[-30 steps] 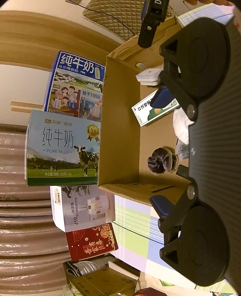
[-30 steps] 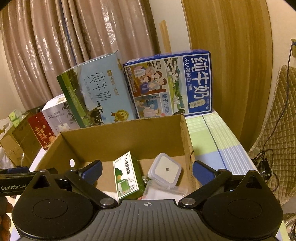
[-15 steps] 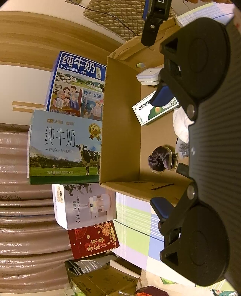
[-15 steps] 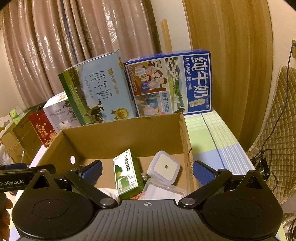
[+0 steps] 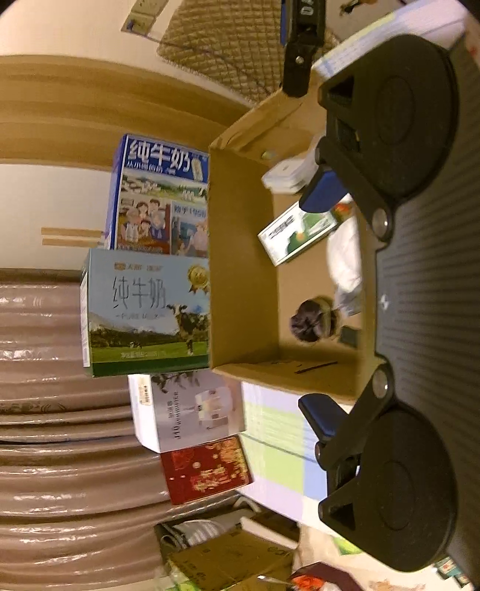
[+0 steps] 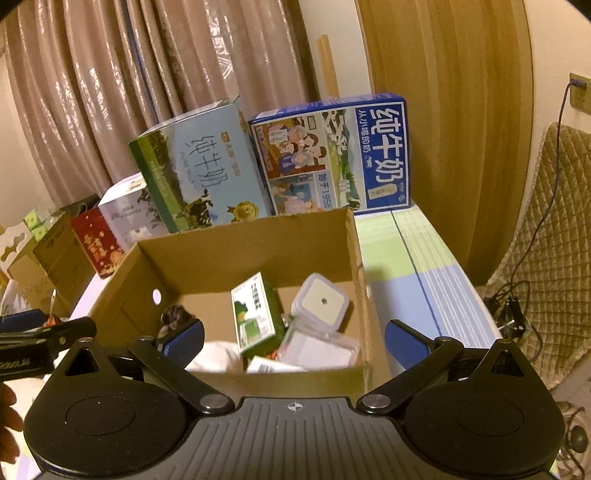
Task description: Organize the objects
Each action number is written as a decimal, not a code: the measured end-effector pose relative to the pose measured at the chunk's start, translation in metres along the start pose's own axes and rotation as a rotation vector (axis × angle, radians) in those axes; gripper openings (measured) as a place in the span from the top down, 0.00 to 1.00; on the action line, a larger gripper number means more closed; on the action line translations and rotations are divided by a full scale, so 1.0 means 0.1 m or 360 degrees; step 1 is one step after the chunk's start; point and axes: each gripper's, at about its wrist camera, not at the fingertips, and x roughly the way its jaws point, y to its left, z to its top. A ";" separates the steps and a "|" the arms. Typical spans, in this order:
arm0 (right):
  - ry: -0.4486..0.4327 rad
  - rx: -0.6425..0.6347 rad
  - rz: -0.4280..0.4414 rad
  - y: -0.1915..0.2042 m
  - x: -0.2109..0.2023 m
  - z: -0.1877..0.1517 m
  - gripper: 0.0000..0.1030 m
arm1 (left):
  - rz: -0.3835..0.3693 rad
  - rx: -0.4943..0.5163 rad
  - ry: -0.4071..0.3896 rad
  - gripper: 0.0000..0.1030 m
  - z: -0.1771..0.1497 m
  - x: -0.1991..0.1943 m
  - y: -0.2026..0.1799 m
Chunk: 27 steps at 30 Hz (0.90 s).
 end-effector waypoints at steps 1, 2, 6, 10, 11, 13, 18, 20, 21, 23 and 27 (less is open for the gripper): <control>0.0002 -0.0010 -0.0002 0.01 -0.06 -0.01 0.02 | -0.0010 -0.0003 0.0008 0.01 -0.03 -0.06 -0.01; 0.0009 -0.0020 -0.0005 0.01 -0.12 -0.02 0.02 | -0.0019 -0.0002 0.0016 0.01 -0.06 -0.14 -0.01; 0.0061 -0.0052 0.0005 0.03 -0.39 -0.10 0.02 | -0.0004 0.0005 0.0032 0.01 -0.18 -0.47 -0.06; 0.0085 -0.0054 0.0009 0.03 -0.77 -0.23 0.02 | -0.0034 -0.0034 0.0041 0.01 -0.32 -0.84 -0.11; 0.0093 -0.0057 0.0013 0.03 -0.87 -0.26 0.02 | -0.0036 -0.0034 0.0040 0.01 -0.35 -0.94 -0.14; 0.0103 -0.0071 0.0012 0.05 -1.05 -0.32 0.02 | -0.0022 -0.0045 0.0029 0.01 -0.42 -1.13 -0.19; 0.0104 -0.0100 0.0005 0.13 -1.50 -0.47 0.02 | 0.0010 -0.0101 0.0004 0.01 -0.57 -1.59 -0.30; 0.0104 -0.0115 0.0008 0.17 -1.65 -0.53 0.02 | 0.0029 -0.0100 0.0003 0.01 -0.64 -1.76 -0.35; 0.0107 -0.0128 0.0012 0.19 -1.73 -0.56 0.02 | 0.0033 -0.0099 0.0006 0.01 -0.67 -1.84 -0.37; 0.0103 -0.0159 0.0012 0.22 -1.85 -0.61 0.02 | 0.0048 -0.0106 0.0010 0.01 -0.73 -1.96 -0.40; 0.0090 -0.0186 -0.0005 0.26 -2.07 -0.72 0.02 | 0.0086 -0.0115 0.0017 0.01 -0.83 -2.18 -0.46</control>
